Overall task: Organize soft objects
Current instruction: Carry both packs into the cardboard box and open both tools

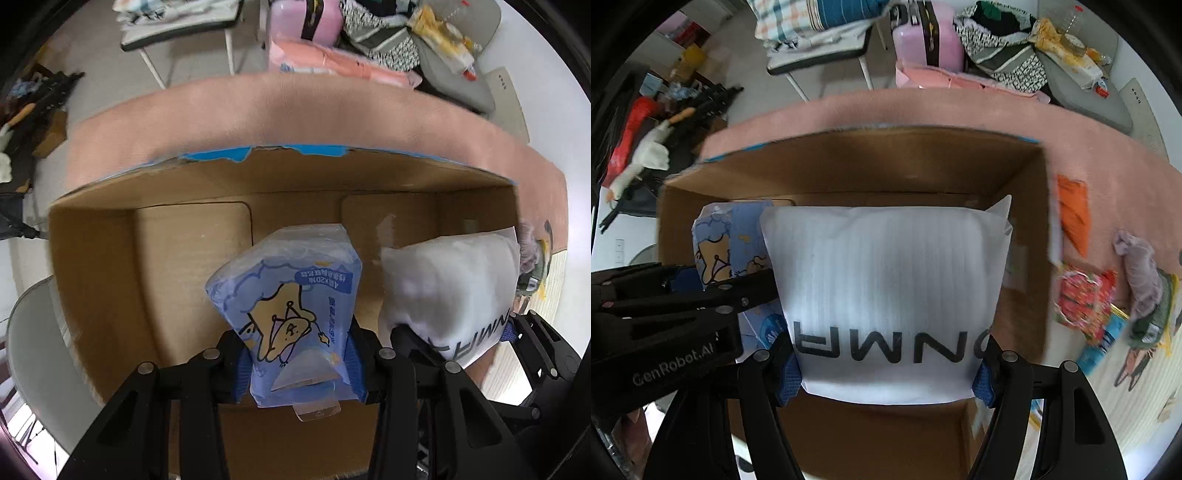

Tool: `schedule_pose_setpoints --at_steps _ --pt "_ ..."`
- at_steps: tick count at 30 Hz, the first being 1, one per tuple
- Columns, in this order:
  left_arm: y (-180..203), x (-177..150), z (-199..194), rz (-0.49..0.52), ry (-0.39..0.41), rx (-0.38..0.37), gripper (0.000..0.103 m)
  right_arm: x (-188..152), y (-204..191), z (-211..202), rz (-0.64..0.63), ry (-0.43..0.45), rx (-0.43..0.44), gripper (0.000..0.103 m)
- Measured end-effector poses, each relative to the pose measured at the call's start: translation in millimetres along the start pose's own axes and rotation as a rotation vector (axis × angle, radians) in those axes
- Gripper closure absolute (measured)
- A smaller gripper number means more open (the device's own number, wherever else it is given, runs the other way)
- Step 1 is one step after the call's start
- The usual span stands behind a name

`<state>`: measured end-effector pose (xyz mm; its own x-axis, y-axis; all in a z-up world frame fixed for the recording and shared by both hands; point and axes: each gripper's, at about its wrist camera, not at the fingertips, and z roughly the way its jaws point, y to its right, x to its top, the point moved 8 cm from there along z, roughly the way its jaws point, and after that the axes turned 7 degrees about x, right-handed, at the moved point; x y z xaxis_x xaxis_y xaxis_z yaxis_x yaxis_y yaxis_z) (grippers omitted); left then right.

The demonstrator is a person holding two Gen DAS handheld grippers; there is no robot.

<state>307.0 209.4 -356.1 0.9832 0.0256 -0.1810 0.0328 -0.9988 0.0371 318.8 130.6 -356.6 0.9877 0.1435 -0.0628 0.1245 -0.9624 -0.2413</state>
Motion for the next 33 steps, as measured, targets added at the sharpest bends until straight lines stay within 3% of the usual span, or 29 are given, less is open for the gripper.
schedule_pose_setpoints --at_steps 6,12,14,15,17,18,20,26,33 --pt "0.1 19.2 28.7 0.024 -0.049 -0.050 0.062 19.7 12.0 34.4 0.009 -0.025 -0.044 0.029" --pt "3.1 21.9 28.6 0.035 -0.065 -0.054 0.059 18.4 15.3 43.2 0.037 -0.055 -0.018 0.025" --pt "2.6 20.9 22.4 0.037 -0.069 -0.058 0.047 16.9 13.3 41.9 0.046 -0.068 -0.008 0.022" --pt "0.0 20.7 17.0 0.034 -0.055 -0.066 0.043 16.6 12.3 38.6 0.049 -0.065 -0.007 0.020" --pt "-2.7 19.3 5.0 0.034 -0.028 -0.057 0.024 15.6 9.1 29.5 0.047 -0.056 -0.004 0.015" --pt "-5.9 18.9 -1.9 0.036 -0.009 -0.048 0.020 15.3 8.4 24.7 0.047 -0.048 -0.013 0.005" --pt "-11.1 16.0 -14.6 0.034 0.026 -0.015 0.013 14.0 5.8 11.0 0.037 -0.023 -0.036 0.000" --pt "-20.4 -12.0 -48.1 0.004 0.102 0.001 0.011 -3.9 0.4 -22.4 0.028 0.013 -0.072 0.000" --pt "-38.5 -54.7 -72.5 -0.018 0.218 0.043 0.010 -50.0 -10.4 -59.6 0.043 0.082 -0.079 0.000"
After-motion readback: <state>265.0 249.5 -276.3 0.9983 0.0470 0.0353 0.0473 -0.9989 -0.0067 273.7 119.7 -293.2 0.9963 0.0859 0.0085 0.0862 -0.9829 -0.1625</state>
